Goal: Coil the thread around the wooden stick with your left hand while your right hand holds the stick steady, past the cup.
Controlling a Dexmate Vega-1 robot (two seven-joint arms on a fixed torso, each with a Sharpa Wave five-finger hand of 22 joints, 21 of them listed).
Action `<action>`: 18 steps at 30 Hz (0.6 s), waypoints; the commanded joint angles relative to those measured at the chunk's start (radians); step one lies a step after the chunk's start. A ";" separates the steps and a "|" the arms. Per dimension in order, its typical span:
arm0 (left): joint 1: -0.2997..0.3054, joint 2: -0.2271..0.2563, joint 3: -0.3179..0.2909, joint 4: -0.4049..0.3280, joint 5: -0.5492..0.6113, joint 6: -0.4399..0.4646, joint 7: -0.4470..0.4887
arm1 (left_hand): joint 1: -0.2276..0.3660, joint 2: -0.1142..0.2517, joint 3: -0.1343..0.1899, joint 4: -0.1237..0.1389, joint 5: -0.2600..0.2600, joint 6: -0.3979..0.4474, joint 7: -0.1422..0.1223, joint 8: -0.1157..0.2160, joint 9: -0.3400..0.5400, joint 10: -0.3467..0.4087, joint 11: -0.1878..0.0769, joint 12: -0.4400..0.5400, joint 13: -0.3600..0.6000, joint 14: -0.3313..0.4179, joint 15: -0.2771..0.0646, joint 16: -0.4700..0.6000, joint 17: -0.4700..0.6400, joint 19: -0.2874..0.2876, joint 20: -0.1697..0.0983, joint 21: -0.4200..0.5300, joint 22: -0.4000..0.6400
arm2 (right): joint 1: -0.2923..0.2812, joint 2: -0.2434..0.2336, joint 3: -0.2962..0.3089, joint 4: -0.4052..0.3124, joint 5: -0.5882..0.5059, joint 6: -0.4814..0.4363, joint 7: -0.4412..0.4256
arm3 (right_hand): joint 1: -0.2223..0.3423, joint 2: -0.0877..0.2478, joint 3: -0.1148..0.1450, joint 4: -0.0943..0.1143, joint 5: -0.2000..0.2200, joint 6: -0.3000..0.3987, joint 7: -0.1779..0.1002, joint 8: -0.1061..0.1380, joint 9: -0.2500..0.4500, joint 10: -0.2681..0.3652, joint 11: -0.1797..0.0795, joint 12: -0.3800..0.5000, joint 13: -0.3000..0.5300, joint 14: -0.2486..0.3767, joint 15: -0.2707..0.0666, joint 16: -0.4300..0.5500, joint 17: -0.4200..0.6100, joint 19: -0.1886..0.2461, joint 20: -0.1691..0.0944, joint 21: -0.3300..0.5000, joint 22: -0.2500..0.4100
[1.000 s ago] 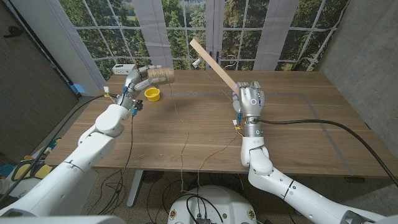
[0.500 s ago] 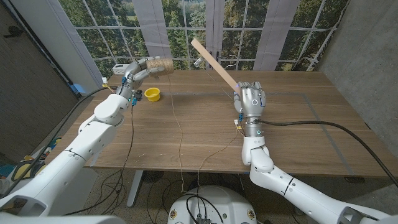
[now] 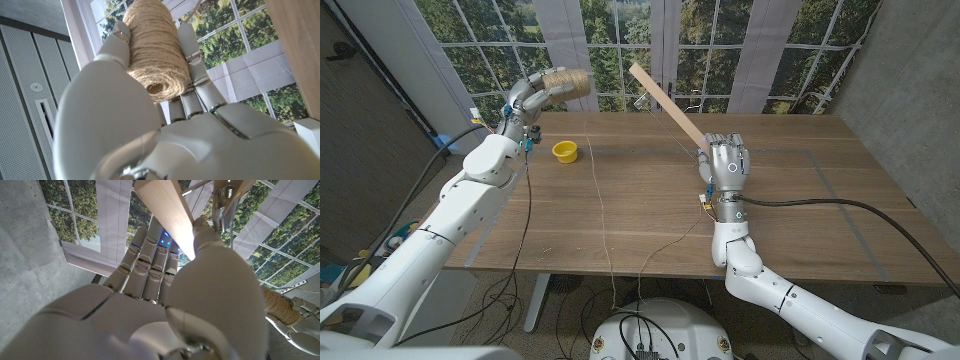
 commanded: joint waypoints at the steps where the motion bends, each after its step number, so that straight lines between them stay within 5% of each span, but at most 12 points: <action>1: -0.061 0.013 -0.011 -0.018 -0.065 0.051 -0.031 | 0.150 0.161 0.052 0.046 0.000 0.155 0.154 0.002 0.007 0.320 -0.142 0.061 0.071 0.518 -0.273 0.005 0.163 0.011 -0.123 0.008 -0.002 | -0.010 -0.003 0.008 0.026 -0.042 0.053 -0.039 | 0.124 0.129 0.003 0.000 0.006 0.105 -0.100 0.006 0.079 0.073 -0.068 -0.001 0.129 0.080 -0.126 -0.002 0.003 -0.002 -0.129 0.006 -0.001; 18: -0.136 0.038 0.018 -0.074 -0.088 0.147 -0.036 | 0.147 0.160 0.057 0.046 0.000 0.153 0.151 -0.003 0.015 0.319 -0.141 0.057 0.072 0.517 -0.273 -0.006 0.167 0.002 -0.124 0.019 -0.007 | -0.021 -0.078 -0.035 -0.043 -0.131 0.071 -0.009 | 0.123 0.129 0.000 0.000 0.008 0.109 -0.104 0.006 0.078 0.074 -0.071 -0.004 0.130 0.082 -0.126 -0.013 0.010 -0.006 -0.134 0.010 -0.002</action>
